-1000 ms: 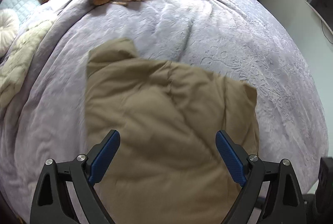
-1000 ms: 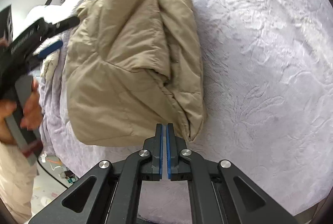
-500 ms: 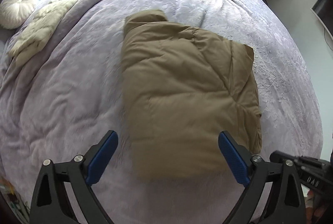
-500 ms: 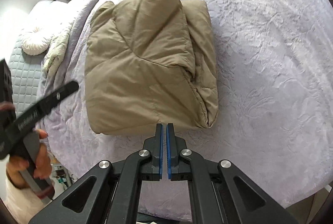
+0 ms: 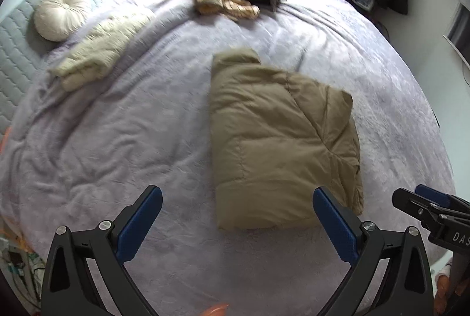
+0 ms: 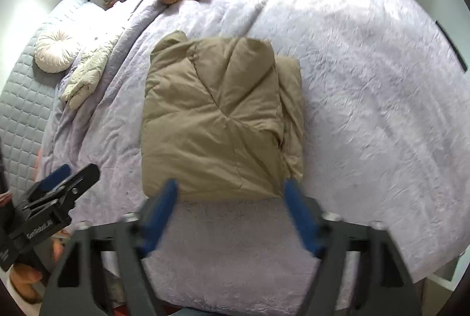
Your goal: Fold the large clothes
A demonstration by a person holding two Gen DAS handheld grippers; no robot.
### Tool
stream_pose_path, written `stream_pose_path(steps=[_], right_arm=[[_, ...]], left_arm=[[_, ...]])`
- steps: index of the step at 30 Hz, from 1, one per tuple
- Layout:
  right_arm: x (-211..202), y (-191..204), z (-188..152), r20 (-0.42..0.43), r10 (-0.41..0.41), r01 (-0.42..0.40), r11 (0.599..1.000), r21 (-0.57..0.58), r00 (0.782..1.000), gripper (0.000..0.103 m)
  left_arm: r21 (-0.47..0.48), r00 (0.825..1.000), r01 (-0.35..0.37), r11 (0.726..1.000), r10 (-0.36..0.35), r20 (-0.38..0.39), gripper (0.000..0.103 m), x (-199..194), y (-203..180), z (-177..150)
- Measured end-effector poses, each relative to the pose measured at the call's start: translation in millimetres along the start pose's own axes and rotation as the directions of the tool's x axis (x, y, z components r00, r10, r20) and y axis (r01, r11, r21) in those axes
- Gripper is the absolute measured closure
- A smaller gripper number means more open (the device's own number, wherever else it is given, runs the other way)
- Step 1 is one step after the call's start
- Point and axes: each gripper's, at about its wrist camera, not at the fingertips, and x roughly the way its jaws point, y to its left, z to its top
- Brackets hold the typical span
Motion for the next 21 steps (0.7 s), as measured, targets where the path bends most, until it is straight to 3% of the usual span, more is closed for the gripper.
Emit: stream_pose_path(steps=[7,21], right_arm=[[-34,7,-6,0.127,-0.04,0.045,0.998,-0.041,0.991,0.013],[-60,12,-19,0.171,-0.153,0.166,0.984,-0.065,0.973,0.012]], left_arm=[[-0.04,0.999,-0.025,0.999,0.027,0.033,0.0,-26,-3,-7],[-0.056,0.993,-0.065,0.996,0.07,0.091,0.0,-64,-3,-24]])
